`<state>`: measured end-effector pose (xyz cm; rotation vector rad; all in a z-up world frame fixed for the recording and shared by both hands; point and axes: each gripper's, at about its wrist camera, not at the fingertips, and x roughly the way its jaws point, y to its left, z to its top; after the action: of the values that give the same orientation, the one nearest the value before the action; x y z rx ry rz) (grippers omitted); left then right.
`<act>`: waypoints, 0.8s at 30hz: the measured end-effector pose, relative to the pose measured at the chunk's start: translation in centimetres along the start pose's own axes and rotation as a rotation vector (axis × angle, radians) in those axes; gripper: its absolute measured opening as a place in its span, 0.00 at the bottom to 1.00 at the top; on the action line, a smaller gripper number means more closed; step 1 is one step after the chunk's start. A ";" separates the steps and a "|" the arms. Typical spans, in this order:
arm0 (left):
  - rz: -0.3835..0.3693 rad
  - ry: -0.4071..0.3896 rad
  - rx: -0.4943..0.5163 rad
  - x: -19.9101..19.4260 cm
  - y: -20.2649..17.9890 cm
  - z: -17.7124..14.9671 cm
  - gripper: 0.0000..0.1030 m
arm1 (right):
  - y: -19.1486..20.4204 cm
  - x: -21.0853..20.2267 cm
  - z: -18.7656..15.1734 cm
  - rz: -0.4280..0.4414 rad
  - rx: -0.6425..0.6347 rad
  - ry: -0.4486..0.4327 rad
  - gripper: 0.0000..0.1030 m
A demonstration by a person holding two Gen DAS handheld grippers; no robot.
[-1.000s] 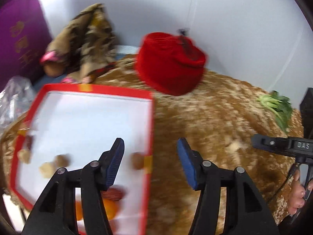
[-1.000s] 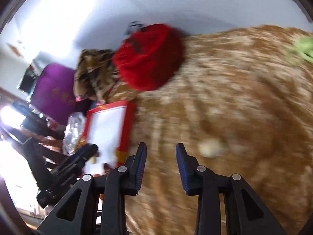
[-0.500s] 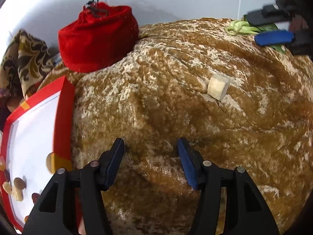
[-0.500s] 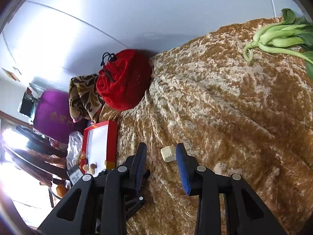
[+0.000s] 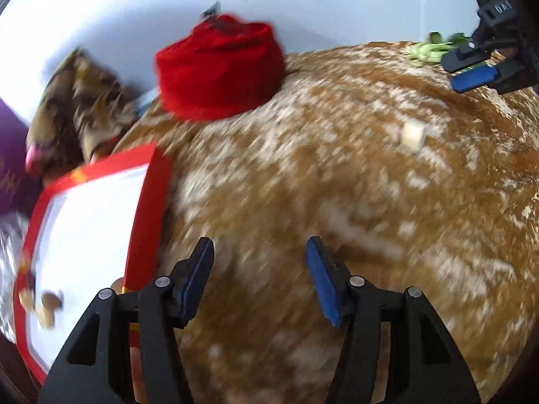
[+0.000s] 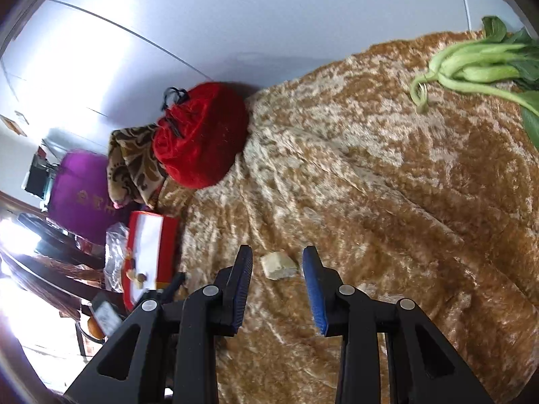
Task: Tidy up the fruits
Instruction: 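Move both open tools back over the cloth toward a pale cube, then lower the open right tool around the pale cube on the cloth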
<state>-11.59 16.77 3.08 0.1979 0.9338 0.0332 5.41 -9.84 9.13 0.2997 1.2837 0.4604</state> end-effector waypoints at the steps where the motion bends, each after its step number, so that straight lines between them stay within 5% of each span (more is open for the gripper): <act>1: -0.002 0.009 -0.001 0.0 0.2 -0.6 0.55 | -0.1 0.2 0.1 -0.002 0.000 0.008 0.33; 9: 0.012 -0.017 0.108 -2.6 -0.2 -3.0 0.55 | 0.7 3.5 -0.2 -0.036 -0.053 0.110 0.33; 15: -0.044 -0.046 0.130 -3.0 -1.6 -2.9 0.55 | 0.5 3.7 -0.1 -0.043 -0.046 0.110 0.33; 19: -0.010 -0.043 0.213 -2.4 -2.8 -2.4 0.55 | 0.8 4.0 -0.4 -0.044 -0.056 0.106 0.33; 22: -0.017 -0.010 0.152 -1.5 -0.8 -2.4 0.55 | 0.5 4.4 -0.7 -0.050 -0.048 0.121 0.33; 24: -0.050 0.018 0.024 -0.6 2.1 -2.7 0.55 | 0.5 4.3 -0.6 -0.053 -0.051 0.117 0.33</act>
<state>-14.01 19.23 2.41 0.1968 0.9570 -0.0229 5.67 -7.33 5.54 0.1978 1.3887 0.4705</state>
